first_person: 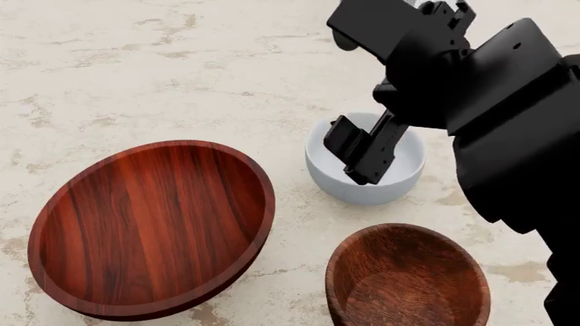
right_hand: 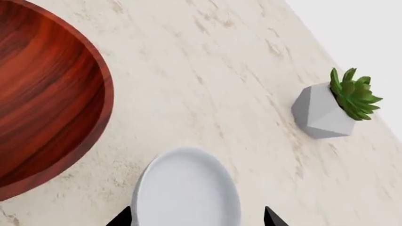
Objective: Stack the bowls from largest to smallest.
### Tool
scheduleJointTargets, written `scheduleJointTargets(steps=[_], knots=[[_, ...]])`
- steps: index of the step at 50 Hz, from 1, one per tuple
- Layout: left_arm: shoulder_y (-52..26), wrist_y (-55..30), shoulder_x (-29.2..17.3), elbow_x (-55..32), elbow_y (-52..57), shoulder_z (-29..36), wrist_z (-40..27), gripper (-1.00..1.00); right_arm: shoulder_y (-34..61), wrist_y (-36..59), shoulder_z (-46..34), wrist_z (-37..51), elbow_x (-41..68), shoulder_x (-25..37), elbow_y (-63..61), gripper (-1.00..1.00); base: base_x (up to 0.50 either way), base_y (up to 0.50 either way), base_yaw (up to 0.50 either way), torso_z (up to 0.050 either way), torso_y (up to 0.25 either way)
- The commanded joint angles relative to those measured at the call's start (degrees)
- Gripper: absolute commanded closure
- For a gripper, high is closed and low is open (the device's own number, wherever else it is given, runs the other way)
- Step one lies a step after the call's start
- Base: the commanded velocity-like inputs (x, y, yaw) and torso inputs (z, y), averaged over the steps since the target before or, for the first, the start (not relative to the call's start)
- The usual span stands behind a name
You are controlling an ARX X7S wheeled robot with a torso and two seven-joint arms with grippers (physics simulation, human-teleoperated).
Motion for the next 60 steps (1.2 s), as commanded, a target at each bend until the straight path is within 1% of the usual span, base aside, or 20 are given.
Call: scheduleJointTargets(steps=[1,23,46,51,60], knots=[[0.58,0.43,0.77,0.59,0.2,-1.7,0.9,-1.0,-0.89,-3.26,0.68,-0.93,-1.1,-3.3,5.43,-1.0,0.0,0.0,0.0,0.0,0.0],[0.11,-0.72,0.09,0.05,1.22,-2.05,0.91,-1.0,-3.23,-9.33,0.36,-0.41,-1.27,-7.73,15.71,-1.0,0.0,0.0,0.0,0.0,0.0],[0.63,-1.25,-0.79,-0.37,2.08,-2.86,0.82,-1.0,-3.51,-17.95,-0.87,-0.43,-2.88,-13.64,31.51,-1.0,0.0,0.0,0.0,0.0,0.0],[0.97,-1.1,-1.01,-0.43,2.15,-3.1,0.84,-1.0,-3.82,-18.5,-1.18,-0.47,-3.02,-14.26,32.62,-1.0,0.0,0.0,0.0,0.0,0.0],[0.94,-1.45,-1.11,-0.56,2.39,-3.2,0.67,-1.0,-3.9,-21.94,-1.68,-0.98,-3.46,-16.33,38.25,-1.0,0.0,0.0,0.0,0.0,0.0]])
